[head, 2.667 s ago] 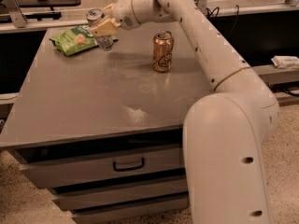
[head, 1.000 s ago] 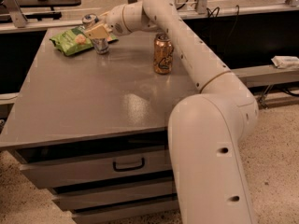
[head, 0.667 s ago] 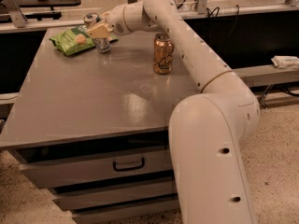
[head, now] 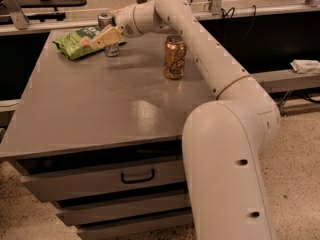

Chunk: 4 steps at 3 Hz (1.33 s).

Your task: Move redbull can near green rice chip bag

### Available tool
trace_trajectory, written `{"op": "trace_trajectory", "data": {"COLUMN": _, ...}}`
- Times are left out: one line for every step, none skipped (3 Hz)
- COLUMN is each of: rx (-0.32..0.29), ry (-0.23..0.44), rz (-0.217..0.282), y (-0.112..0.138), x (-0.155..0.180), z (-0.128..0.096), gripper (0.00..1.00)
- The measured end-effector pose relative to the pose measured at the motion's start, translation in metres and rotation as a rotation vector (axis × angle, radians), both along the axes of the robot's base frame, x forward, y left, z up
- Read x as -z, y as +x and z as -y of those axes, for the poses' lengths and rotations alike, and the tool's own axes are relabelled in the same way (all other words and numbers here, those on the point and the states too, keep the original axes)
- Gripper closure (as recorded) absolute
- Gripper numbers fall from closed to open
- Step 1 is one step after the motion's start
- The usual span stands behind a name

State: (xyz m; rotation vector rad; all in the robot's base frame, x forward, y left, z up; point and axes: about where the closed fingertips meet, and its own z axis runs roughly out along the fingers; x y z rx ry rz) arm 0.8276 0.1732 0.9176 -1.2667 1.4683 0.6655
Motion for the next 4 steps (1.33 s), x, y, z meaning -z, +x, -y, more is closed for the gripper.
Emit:
{"op": "trace_trajectory", "data": {"rx": 0.003, "ry": 0.0, "rz": -0.002, "y": 0.0, "x": 0.0, "z": 0.002, "gripper": 0.0}}
{"op": "trace_trajectory", "data": {"rx": 0.019, "ry": -0.046, "rz": 0.033, "y": -0.005, "x": -0.017, "z": 0.028, "gripper": 0.0}}
{"op": "trace_trajectory", "data": {"rx": 0.043, "ry": -0.105, "rz": 0.105, "y": -0.02, "x": -0.061, "z": 0.084, "gripper": 0.0}}
{"op": "trace_trajectory", "data": {"rx": 0.051, "ry": -0.173, "rz": 0.189, "y": -0.05, "x": -0.108, "z": 0.155, "gripper": 0.0}}
